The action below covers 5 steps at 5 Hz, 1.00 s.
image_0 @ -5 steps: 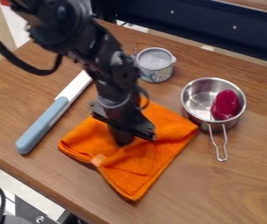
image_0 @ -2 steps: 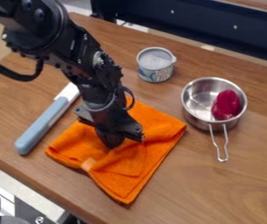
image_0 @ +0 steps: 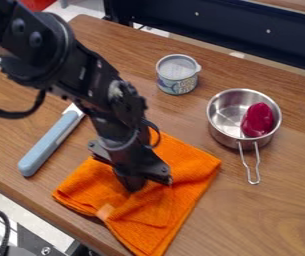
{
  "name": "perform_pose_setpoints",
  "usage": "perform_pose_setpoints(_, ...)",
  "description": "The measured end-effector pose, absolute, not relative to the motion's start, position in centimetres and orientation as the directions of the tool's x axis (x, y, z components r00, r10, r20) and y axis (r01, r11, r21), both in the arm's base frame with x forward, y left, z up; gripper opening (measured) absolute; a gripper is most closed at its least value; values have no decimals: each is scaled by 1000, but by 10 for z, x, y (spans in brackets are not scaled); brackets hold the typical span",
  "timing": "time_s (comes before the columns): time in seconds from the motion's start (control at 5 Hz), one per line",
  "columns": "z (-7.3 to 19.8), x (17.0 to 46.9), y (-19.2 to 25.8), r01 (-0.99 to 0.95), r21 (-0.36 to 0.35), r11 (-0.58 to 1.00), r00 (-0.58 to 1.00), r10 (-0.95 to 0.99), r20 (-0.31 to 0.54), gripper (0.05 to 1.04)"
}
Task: Move the orange cloth to the bottom right of the table
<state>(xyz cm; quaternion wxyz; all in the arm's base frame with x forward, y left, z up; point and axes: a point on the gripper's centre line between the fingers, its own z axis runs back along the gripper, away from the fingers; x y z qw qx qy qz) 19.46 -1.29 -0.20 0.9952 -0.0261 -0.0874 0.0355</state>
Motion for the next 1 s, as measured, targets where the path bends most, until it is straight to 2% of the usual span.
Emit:
perform_pose_setpoints(0.4, -2, 200, -53, -75, -98, 992, 970, 95, 224, 52)
perform_pose_setpoints(1.0, -2, 199, -92, -119, -127, 985, 972, 142, 189, 52)
